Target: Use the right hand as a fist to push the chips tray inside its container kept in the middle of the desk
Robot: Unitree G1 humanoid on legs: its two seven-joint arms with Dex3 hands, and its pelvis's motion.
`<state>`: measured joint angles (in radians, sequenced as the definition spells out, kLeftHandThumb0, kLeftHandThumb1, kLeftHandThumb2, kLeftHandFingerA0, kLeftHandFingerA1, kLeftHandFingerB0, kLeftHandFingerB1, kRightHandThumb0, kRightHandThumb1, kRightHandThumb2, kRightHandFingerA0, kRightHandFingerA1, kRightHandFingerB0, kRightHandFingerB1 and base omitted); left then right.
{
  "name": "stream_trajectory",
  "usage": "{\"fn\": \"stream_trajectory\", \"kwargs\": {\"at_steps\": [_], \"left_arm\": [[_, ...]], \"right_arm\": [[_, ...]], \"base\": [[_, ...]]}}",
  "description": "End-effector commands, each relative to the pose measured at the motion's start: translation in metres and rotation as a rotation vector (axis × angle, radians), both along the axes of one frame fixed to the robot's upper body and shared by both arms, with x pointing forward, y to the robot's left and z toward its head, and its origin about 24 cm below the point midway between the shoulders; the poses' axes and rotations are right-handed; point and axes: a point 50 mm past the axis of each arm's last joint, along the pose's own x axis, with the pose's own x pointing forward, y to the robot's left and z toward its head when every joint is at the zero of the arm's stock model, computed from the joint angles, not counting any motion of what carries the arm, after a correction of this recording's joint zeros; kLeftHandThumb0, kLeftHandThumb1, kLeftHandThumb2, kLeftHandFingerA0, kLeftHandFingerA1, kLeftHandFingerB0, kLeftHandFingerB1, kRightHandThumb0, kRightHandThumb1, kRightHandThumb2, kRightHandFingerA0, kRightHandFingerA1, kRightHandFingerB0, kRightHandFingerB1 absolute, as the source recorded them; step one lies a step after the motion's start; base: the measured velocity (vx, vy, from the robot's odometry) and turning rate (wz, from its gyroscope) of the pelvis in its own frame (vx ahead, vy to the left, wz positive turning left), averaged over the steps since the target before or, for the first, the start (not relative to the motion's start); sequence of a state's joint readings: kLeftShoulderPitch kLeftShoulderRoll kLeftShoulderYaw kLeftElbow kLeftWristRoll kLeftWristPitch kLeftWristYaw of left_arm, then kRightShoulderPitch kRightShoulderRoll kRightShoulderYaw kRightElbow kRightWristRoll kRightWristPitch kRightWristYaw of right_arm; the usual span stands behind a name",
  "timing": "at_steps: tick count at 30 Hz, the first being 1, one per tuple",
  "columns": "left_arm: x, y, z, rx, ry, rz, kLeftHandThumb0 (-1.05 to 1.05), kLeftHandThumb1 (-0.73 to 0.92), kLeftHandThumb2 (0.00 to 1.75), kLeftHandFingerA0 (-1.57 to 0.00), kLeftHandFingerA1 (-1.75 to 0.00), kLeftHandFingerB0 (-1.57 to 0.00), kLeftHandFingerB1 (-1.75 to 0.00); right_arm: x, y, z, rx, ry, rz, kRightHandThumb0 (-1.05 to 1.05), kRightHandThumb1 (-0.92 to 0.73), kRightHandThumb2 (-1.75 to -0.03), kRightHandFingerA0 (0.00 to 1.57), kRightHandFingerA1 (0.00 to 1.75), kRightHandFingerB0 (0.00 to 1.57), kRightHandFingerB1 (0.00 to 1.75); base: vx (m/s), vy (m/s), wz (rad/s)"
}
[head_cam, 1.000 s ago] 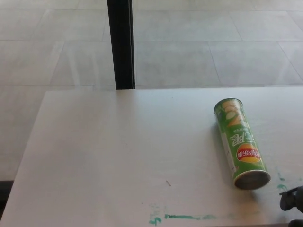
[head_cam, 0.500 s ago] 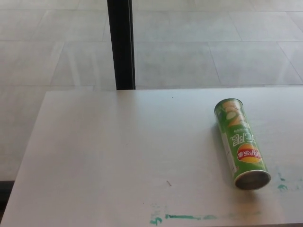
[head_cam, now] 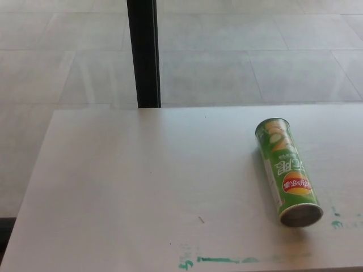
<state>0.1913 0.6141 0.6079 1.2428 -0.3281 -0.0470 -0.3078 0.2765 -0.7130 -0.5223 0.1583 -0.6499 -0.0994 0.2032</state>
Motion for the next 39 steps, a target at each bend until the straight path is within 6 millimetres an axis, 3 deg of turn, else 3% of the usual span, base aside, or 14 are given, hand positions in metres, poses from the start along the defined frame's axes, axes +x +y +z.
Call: {"fn": "stream_trajectory", "kwargs": {"at_steps": [1, 16, 17, 18, 22, 23, 24, 25, 27, 28, 35, 36, 38, 39], "left_arm": [[-0.006, -0.001, -0.001, 0.006, -0.005, 0.012, -0.66, 0.34, 1.61, -0.35, -1.05, -0.17, -0.83], [0.007, -0.002, -0.001, 0.005, -0.022, -0.009, -0.59, 0.35, 1.67, -0.37, -1.10, -0.19, -0.88], [0.007, -0.002, -0.001, -0.002, -0.021, -0.012, -0.37, 0.69, 1.46, -0.33, -0.87, -0.09, -0.71], [0.007, -0.002, -0.001, -0.007, -0.016, -0.013, -0.35, 0.72, 1.45, -0.30, -0.83, -0.11, -0.70], [0.006, -0.002, -0.002, -0.013, -0.013, 0.003, -0.38, 0.69, 1.44, -0.35, -0.87, -0.09, -0.70], [0.006, -0.002, -0.002, -0.026, -0.034, 0.015, -0.57, 0.36, 1.70, -0.31, -1.09, -0.11, -0.84], [0.005, -0.003, -0.002, -0.020, -0.030, 0.006, -0.57, 0.35, 1.70, -0.35, -1.11, -0.12, -0.83], [0.005, -0.002, -0.002, -0.019, -0.021, -0.005, -0.52, 0.36, 1.70, -0.34, -1.08, -0.17, -0.88], [0.005, -0.002, -0.002, -0.019, -0.018, -0.009, -0.52, 0.36, 1.70, -0.34, -1.08, -0.17, -0.88], [0.005, -0.002, -0.002, -0.012, -0.013, -0.013, -0.53, 0.33, 1.71, -0.38, -1.11, -0.17, -0.86], [0.005, -0.002, -0.003, -0.018, -0.027, 0.031, -0.55, 0.35, 1.67, -0.35, -1.08, -0.20, -0.88], [0.010, -0.004, -0.003, -0.002, -0.007, -0.050, -0.35, 0.68, 1.42, -0.32, -0.83, -0.08, -0.67], [0.015, -0.004, -0.003, -0.009, -0.010, -0.047, -0.44, 0.39, 1.69, -0.36, -1.05, -0.20, -0.87], [0.019, -0.004, -0.003, -0.011, -0.009, -0.057, -0.44, 0.36, 1.70, -0.38, -1.06, -0.16, -0.83]], "right_arm": [[-0.048, -0.037, -0.070, 0.299, -0.221, -0.455, -0.61, -0.78, -0.63, 0.70, 0.73, 0.56, 0.49], [-0.091, -0.031, -0.141, 0.739, -0.405, -0.852, -0.54, -0.74, -0.62, 0.78, 0.88, 0.52, 0.51], [-0.092, -0.031, -0.145, 0.744, -0.398, -0.864, -0.54, -0.72, -0.62, 0.82, 0.80, 0.54, 0.52], [-0.094, -0.029, -0.149, 0.736, -0.373, -0.865, -0.55, -0.73, -0.62, 0.82, 0.80, 0.54, 0.53], [-0.097, -0.026, -0.153, 0.767, -0.362, -0.855, -0.55, -0.74, -0.62, 0.74, 0.77, 0.51, 0.51], [-0.096, -0.025, -0.153, 0.747, -0.337, -0.841, -0.58, -0.75, -0.62, 0.76, 0.78, 0.51, 0.51], [-0.095, -0.023, -0.153, 0.772, -0.361, -0.841, -0.58, -0.72, -0.62, 0.76, 0.88, 0.49, 0.51], [-0.094, -0.019, -0.155, 0.781, -0.346, -0.818, -0.58, -0.60, -1.00, 0.78, 0.87, 0.47, 0.63], [-0.093, -0.018, -0.156, 0.781, -0.336, -0.808, -0.58, -0.60, -1.00, 0.78, 0.87, 0.47, 0.63], [-0.092, -0.016, -0.160, 0.837, -0.360, -0.823, -0.55, -0.70, -0.62, 0.77, 0.96, 0.52, 0.53], [-0.087, -0.013, -0.163, 0.849, -0.259, -0.723, -0.55, -0.75, -0.63, 0.76, 0.74, 0.51, 0.46], [-0.086, -0.010, -0.163, 0.860, -0.285, -0.721, -0.53, -0.73, -0.62, 0.77, 0.78, 0.55, 0.47], [-0.085, -0.010, -0.162, 0.856, -0.288, -0.721, -0.54, -0.73, -0.62, 0.80, 0.82, 0.54, 0.47], [-0.085, -0.009, -0.163, 0.861, -0.289, -0.722, -0.51, -0.57, -0.99, 0.81, 0.86, 0.44, 0.60]], "base": [[0.00, 0.000, 0.00], [0.00, 0.000, 0.00], [0.00, 0.000, 0.00], [0.00, 0.000, 0.00], [0.00, 0.000, 0.00], [0.00, 0.000, 0.00], [0.00, 0.000, 0.00], [0.00, 0.000, 0.00], [0.00, 0.000, 0.00], [0.00, 0.000, 0.00], [0.00, 0.000, 0.00], [0.00, 0.000, 0.00], [0.00, 0.000, 0.00], [0.00, 0.000, 0.00]]}}
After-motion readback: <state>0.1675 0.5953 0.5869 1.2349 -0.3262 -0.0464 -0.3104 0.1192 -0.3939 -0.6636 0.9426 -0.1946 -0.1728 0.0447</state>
